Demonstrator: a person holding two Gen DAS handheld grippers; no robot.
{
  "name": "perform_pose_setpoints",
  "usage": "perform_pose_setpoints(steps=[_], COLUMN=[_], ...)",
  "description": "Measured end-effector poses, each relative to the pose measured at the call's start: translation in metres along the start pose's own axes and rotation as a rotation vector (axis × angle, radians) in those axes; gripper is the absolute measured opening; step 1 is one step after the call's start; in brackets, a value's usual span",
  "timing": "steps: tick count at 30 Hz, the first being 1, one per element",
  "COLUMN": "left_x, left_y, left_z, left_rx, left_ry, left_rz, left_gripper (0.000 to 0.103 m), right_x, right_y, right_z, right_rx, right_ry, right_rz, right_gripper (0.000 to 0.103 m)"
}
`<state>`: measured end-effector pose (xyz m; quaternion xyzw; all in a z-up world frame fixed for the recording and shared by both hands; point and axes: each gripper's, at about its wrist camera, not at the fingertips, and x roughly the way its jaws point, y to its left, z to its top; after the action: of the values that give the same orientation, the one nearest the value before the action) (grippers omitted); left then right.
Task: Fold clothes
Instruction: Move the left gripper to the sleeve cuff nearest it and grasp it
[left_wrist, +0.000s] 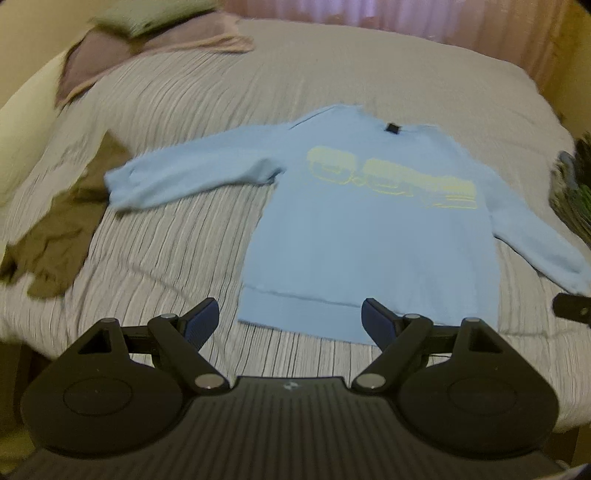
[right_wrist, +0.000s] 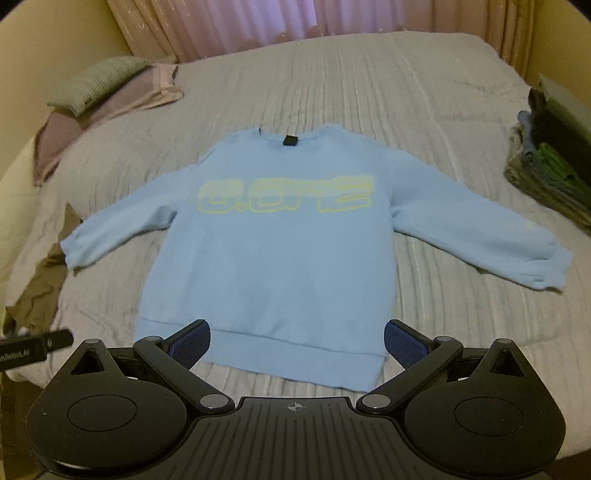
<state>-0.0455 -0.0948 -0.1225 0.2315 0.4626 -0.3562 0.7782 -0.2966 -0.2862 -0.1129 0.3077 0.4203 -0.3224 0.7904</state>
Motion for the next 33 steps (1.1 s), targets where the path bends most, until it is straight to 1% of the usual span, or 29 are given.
perform_pose_setpoints(steps=[2,6,14,18,20,22,23,26,30,31,33], left_x=[0.005,0.022,0.057,0.104,0.128,0.152,0.163,0.199,0.246,0.257,0.278], left_y=[0.009,0.041,0.104,0.146,0.167,0.187,0.198,0.229,0.27,0.28,0.292], left_z=[-0.003,-0.001,0.004,0.012,0.017,0.021,0.023,0.03,0.039,0.041,0.046], left_rx=[-0.045,-0.157,-0.382,-0.535,-0.611,-0.688,-0.726,-0.84,-0.992,-1.023,-1.037], left_ry=[0.016,0.005,-0.019,-0.053,-0.07,-0.087,-0.096,-0.122,-0.157,-0.166,-0.194], left_rz=[0.02,0.034,0.058,0.006,-0.02,-0.047,-0.06,-0.1,-0.154,-0.163,-0.16], left_gripper=[0.082,0.082,0.083,0.083,0.081,0.065,0.063,0.062,0.062,0.06,0.057], right_x=[0.005,0.021,0.056,0.082,0.098,0.115,0.125,0.152,0.182,0.19,0.203], right_y=[-0.004,-0.009,-0.035,-0.044,-0.048,-0.048,-0.047,-0.038,-0.018,-0.013,-0.006], right_z=[0.004,0.008,0.022,0.028,0.031,0.032,0.033,0.039,0.044,0.044,0.043], right_rx=[0.002,0.008,0.124,0.166,0.199,0.228,0.243,0.282,0.299,0.3,0.303], right_ry=[-0.012,-0.036,-0.076,-0.043,-0.025,-0.004,0.008,0.028,0.034,0.04,0.056], right_rz=[0.018,0.018,0.0,-0.062,-0.094,-0.11,-0.121,-0.136,-0.128,-0.127,-0.127], right_gripper=[0.103,0.103,0.103,0.103,0.103,0.102,0.103,0.103,0.103,0.103,0.103])
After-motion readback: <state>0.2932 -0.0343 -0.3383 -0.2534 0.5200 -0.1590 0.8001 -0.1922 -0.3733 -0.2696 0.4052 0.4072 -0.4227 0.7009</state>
